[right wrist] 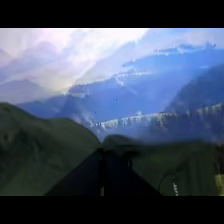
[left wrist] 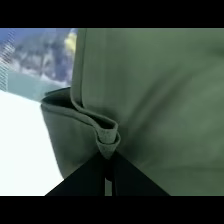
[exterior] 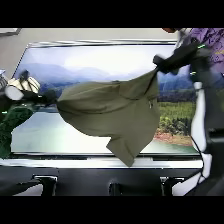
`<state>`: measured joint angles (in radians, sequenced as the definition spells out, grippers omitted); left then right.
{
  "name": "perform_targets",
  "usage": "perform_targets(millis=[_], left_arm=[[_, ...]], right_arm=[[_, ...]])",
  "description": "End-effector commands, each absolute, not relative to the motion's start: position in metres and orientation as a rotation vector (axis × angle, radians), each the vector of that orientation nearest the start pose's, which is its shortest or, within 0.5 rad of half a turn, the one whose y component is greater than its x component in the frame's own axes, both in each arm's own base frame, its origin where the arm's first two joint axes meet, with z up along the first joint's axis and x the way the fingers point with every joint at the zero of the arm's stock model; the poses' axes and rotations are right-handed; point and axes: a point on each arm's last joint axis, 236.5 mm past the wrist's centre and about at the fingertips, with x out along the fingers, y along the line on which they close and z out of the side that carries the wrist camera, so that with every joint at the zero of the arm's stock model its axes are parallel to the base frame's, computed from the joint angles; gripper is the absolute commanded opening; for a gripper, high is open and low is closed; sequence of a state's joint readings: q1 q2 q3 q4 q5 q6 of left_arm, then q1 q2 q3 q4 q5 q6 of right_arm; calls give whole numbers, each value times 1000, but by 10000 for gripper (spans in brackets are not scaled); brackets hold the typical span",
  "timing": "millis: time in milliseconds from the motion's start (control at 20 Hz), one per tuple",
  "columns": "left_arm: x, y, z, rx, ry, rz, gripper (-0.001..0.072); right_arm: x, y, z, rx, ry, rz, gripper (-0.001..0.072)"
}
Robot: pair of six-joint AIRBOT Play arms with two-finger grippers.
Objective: Fold the clothes and pants, and hang the long-sleeved shirts on hangers.
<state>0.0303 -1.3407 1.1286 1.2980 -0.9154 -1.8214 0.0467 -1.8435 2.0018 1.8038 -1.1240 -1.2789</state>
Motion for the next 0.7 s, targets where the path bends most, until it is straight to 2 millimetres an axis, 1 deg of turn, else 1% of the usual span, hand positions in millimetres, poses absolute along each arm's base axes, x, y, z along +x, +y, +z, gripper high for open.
perform_targets(millis=[0,50,100,150,200,250,300,350,400,500,550,600,650], left_arm=[[449,-35,-83,-563,1177,128,15],[454,-34,-90,-566,1185,132,18],[459,-33,-89,-565,1180,131,24],[464,-31,-83,-558,1168,123,65],[468,-24,-74,-550,1160,120,68],[469,-15,-61,-550,1161,120,198],[467,-2,-46,-550,1170,122,423],[463,12,-31,-545,1174,122,542],[457,28,-16,-539,1170,126,544],[435,60,14,-531,1152,147,544],[422,73,25,-531,1148,159,544],[408,83,31,-528,1149,168,544],[394,92,35,-535,1151,184,544]], right_arm=[[588,108,-36,584,1172,13,36],[585,113,-41,603,1196,22,37],[581,114,-40,599,1212,29,96],[576,114,-35,567,1222,56,201],[570,112,-24,518,1229,99,295],[562,105,-10,486,1236,132,377],[552,92,7,440,1242,171,387],[538,76,26,382,1251,208,387],[521,58,43,318,1267,247,386],[500,23,82,394,1224,276,376],[487,5,95,431,1195,283,378],[473,-10,100,492,1180,268,379],[453,-21,96,542,1191,255,379]])
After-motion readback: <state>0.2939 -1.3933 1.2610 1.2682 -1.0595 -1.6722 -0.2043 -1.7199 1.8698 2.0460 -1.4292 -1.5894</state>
